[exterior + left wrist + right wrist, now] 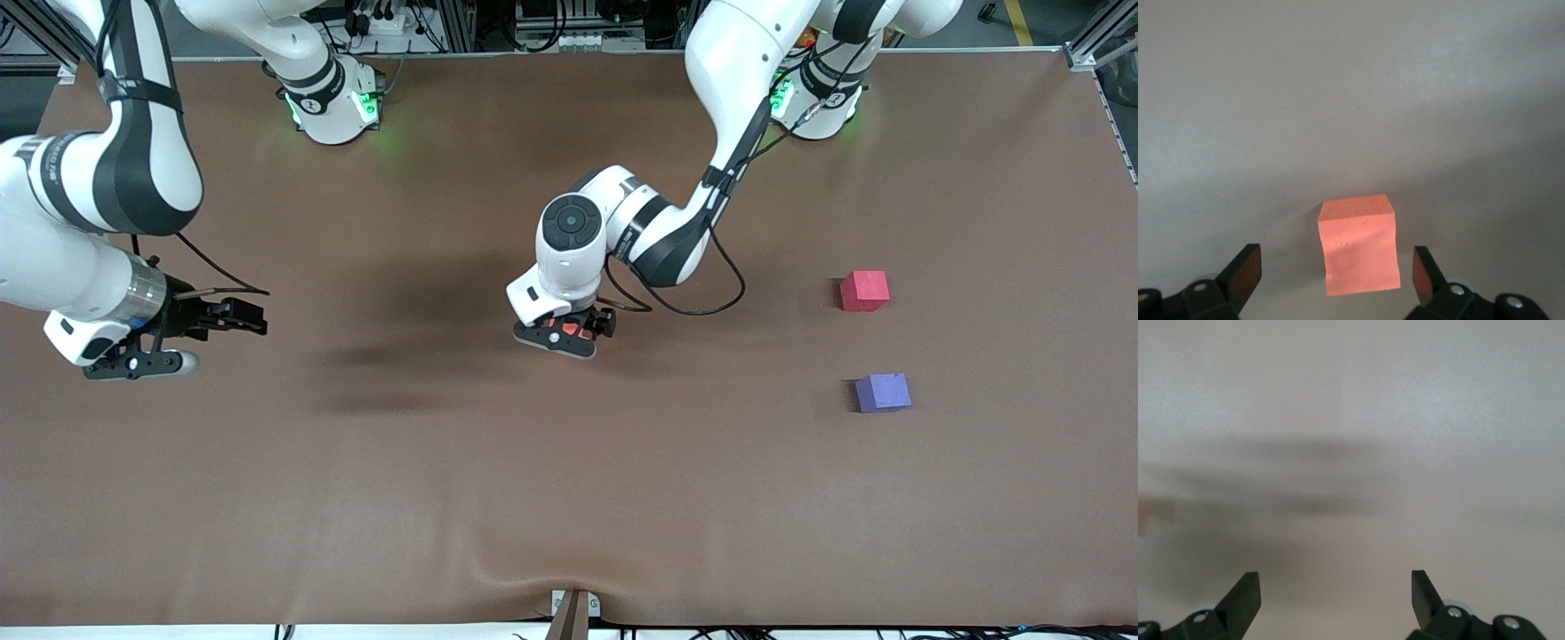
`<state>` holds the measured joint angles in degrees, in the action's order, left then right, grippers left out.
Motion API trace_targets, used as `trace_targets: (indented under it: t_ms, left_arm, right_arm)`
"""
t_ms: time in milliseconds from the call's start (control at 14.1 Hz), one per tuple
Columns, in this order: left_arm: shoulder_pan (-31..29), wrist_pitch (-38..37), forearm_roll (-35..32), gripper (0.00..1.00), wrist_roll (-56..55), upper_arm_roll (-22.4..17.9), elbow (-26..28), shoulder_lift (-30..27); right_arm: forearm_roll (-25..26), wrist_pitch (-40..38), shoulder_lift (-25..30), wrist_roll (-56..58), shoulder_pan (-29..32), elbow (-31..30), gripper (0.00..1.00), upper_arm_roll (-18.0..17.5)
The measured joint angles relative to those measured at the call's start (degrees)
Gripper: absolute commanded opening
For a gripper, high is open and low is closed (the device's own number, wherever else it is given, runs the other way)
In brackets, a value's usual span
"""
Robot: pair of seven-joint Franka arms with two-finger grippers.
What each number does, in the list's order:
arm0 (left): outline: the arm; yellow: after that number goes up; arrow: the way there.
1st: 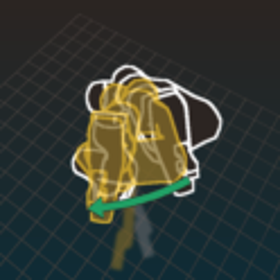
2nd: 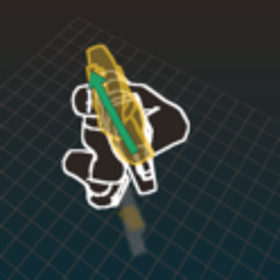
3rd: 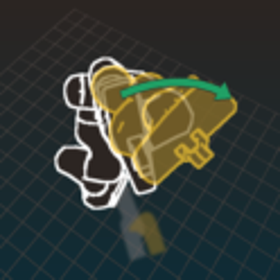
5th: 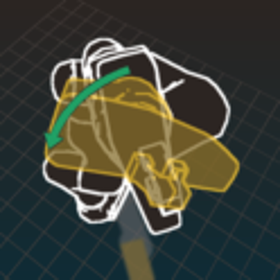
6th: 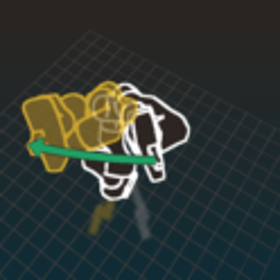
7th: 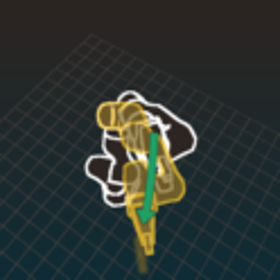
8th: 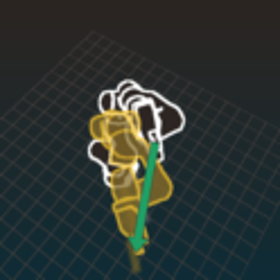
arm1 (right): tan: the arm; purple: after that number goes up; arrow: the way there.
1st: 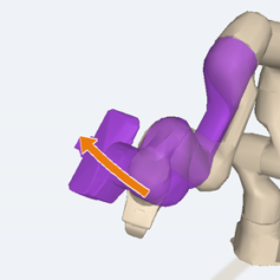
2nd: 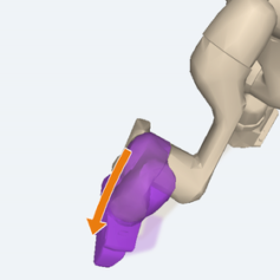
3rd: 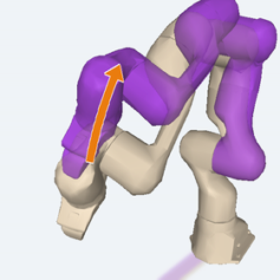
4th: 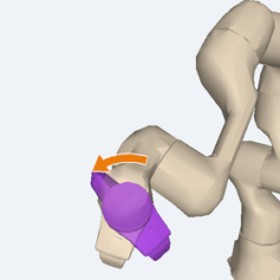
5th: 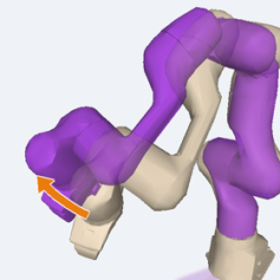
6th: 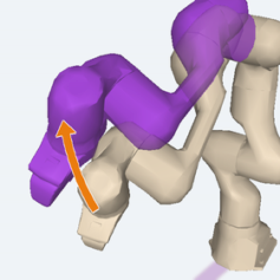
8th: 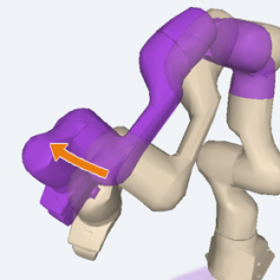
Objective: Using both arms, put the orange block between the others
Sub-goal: 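Grasp the orange block with the left gripper while the right gripper withdraws, then carry the orange block with the left gripper toward the pink and purple blocks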
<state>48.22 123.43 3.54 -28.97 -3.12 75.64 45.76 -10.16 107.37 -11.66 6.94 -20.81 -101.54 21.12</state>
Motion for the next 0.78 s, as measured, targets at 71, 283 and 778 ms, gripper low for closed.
trace_targets:
  t_ms: [71,283,778]
  left_arm:
    - [0.4,0.5,0.0,1.0,-1.2,0.0,0.0,0.7]
    - [1.5,1.3,0.0,1.0,-3.8,0.0,0.0,2.1]
    - [1.6,1.4,0.0,0.99,-6.0,0.0,0.0,3.4]
  right_arm:
    - [0.1,-0.5,0.5,0.0,0.0,0.0,1.0,0.1]
    - [0.4,-2.3,1.5,0.0,0.0,0.0,1.0,0.9]
    - [5.0,-7.6,7.3,0.0,0.1,0.1,1.0,3.7]
